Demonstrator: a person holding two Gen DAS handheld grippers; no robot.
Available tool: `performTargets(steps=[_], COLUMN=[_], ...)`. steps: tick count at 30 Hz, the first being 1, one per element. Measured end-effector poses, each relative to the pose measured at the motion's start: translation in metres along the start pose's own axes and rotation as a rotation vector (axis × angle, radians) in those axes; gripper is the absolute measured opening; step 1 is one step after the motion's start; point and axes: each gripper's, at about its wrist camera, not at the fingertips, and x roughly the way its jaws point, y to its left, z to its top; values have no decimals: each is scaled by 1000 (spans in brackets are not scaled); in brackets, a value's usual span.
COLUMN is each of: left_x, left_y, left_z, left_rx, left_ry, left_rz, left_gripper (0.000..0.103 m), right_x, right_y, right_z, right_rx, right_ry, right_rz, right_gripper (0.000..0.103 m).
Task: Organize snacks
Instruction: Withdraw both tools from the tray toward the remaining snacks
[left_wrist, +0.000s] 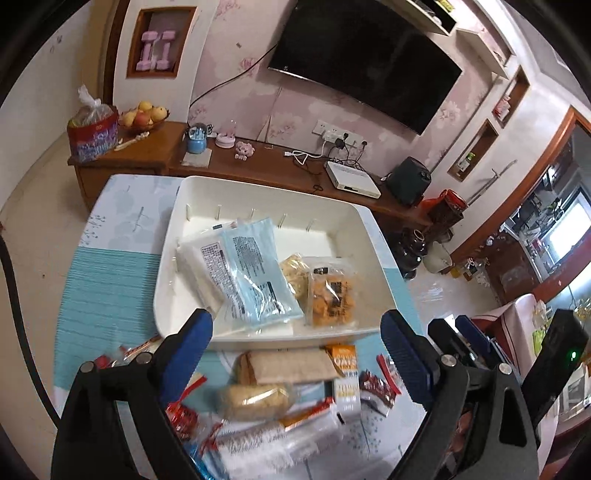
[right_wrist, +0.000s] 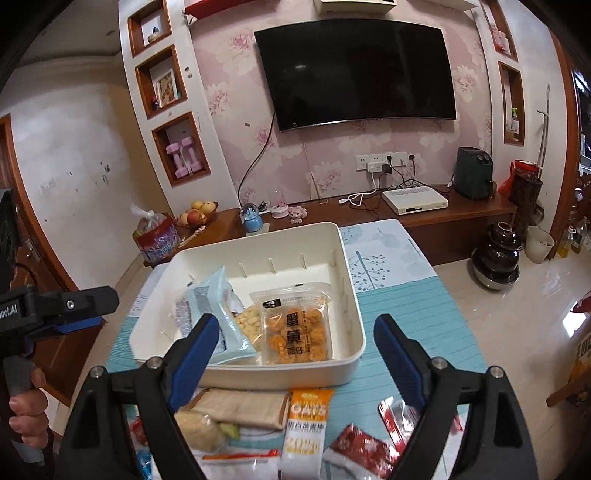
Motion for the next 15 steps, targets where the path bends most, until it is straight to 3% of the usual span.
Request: performTargets(steps=[15], left_x=[-96], left_y=[-16], left_z=[-60], left_rx=[68], left_ry=[-41], left_rz=[-11], left_gripper=[92], right_x=[-84], right_y=[3], right_z=[-14], right_rx=[46], right_ry=[-51], right_rz=[45], right_gripper=[87])
